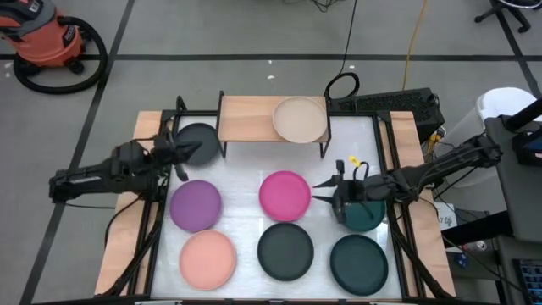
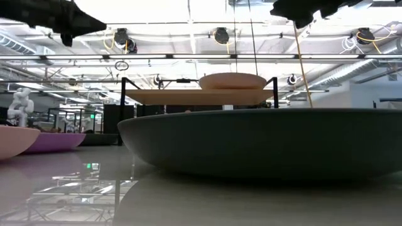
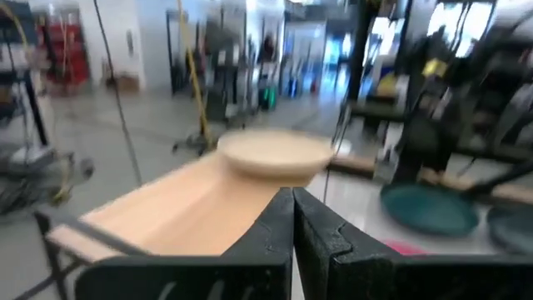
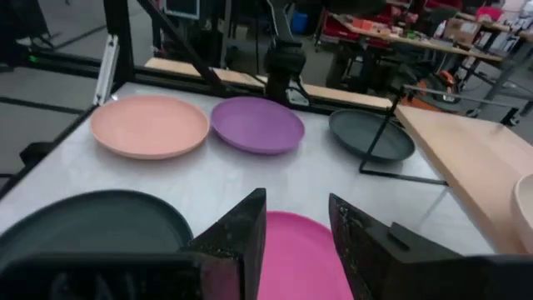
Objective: Place and stack plates onto a shelf
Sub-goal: Stack the top black plate on top of the light brown plate on the shelf
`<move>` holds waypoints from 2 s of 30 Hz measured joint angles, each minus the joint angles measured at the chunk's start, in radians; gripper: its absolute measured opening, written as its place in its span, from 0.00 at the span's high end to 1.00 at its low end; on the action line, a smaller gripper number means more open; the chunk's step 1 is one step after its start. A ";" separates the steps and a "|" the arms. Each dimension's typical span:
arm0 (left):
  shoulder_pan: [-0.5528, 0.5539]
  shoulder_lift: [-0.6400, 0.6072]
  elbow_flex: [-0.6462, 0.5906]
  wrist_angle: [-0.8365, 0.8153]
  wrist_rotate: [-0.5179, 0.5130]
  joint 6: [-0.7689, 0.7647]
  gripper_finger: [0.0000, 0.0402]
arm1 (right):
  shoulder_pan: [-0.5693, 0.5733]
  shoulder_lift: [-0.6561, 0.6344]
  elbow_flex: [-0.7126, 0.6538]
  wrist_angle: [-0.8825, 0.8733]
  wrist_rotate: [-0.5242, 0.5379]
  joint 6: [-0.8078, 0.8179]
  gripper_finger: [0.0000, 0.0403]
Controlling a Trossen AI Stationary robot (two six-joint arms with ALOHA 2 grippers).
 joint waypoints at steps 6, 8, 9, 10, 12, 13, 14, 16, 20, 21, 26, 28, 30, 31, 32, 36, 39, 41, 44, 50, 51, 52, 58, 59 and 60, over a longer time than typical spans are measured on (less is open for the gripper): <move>0.000 0.242 0.169 -0.186 -0.037 -0.026 0.99 | 0.000 -0.051 -0.020 -0.002 -0.001 0.000 0.72; 0.000 0.318 0.209 -0.228 -0.037 -0.027 0.99 | 0.000 -0.065 -0.035 -0.002 -0.001 0.005 0.72; 0.000 0.352 0.227 -0.257 -0.036 -0.030 0.99 | 0.000 -0.073 -0.044 -0.003 -0.001 0.009 0.72; 0.000 0.384 0.246 -0.286 -0.036 -0.037 0.99 | 0.000 -0.081 -0.055 -0.003 -0.001 0.013 0.72; 0.000 0.440 0.286 -0.353 -0.036 -0.062 0.99 | 0.000 -0.099 -0.074 -0.004 -0.001 0.019 0.72; 0.000 0.463 0.306 -0.389 -0.037 -0.079 0.99 | 0.000 -0.109 -0.081 -0.004 -0.001 0.021 0.72; 0.000 0.484 0.325 -0.426 -0.036 -0.100 0.99 | 0.000 -0.119 -0.087 -0.004 -0.001 0.022 0.72; 0.000 0.525 0.353 -0.508 -0.036 -0.147 0.99 | 0.000 -0.139 -0.097 -0.004 -0.001 0.021 0.72; 0.000 0.594 0.360 -0.609 -0.036 -0.236 0.99 | 0.000 -0.173 -0.106 -0.003 -0.001 0.022 0.72; 0.000 0.613 0.359 -0.638 -0.036 -0.249 0.98 | 0.000 -0.178 -0.106 -0.003 -0.001 0.022 0.72; 0.000 0.705 0.358 -0.796 -0.037 -0.343 0.89 | -0.001 -0.189 -0.106 -0.003 -0.001 0.033 0.72; 0.000 0.741 0.358 -0.824 -0.037 -0.374 0.83 | -0.001 -0.188 -0.106 -0.003 -0.002 0.033 0.72; 0.000 0.778 0.358 -0.828 -0.045 -0.392 0.77 | -0.001 -0.187 -0.106 -0.003 -0.002 0.033 0.72; 0.000 0.798 0.358 -0.827 -0.048 -0.393 0.74 | -0.001 -0.187 -0.106 -0.003 -0.002 0.032 0.72; 0.000 0.820 0.358 -0.827 -0.052 -0.393 0.71 | -0.001 -0.186 -0.106 -0.003 -0.002 0.032 0.72; 0.016 0.924 0.358 -0.826 -0.069 -0.392 0.61 | -0.001 -0.186 -0.106 -0.003 -0.002 0.051 0.72; 0.037 0.996 0.358 -0.824 -0.082 -0.368 0.57 | -0.001 -0.186 -0.106 -0.003 -0.005 0.056 0.72; 0.054 1.034 0.357 -0.816 -0.083 -0.353 0.55 | 0.001 -0.186 -0.106 -0.005 -0.006 0.061 0.72; 0.083 1.078 0.357 -0.793 -0.099 -0.342 0.54 | 0.008 -0.186 -0.106 -0.010 -0.006 0.079 0.72; 0.157 1.109 0.292 -0.662 -0.088 -0.280 0.54 | 0.026 -0.186 -0.106 -0.011 -0.006 0.081 0.72; 0.170 1.108 0.271 -0.640 -0.078 -0.276 0.54 | 0.030 -0.186 -0.106 -0.011 -0.006 0.081 0.72; 0.184 1.108 0.249 -0.623 -0.069 -0.274 0.54 | 0.034 -0.186 -0.106 -0.011 -0.006 0.081 0.72; 0.247 1.102 0.154 -0.533 -0.056 -0.276 0.54 | 0.051 -0.186 -0.106 -0.014 -0.006 0.081 0.72; 0.250 1.103 0.154 -0.530 -0.054 -0.277 0.55 | 0.051 -0.186 -0.106 -0.014 -0.006 0.081 0.72; 0.250 1.104 0.154 -0.530 -0.055 -0.278 0.56 | 0.051 -0.186 -0.106 -0.014 -0.006 0.081 0.72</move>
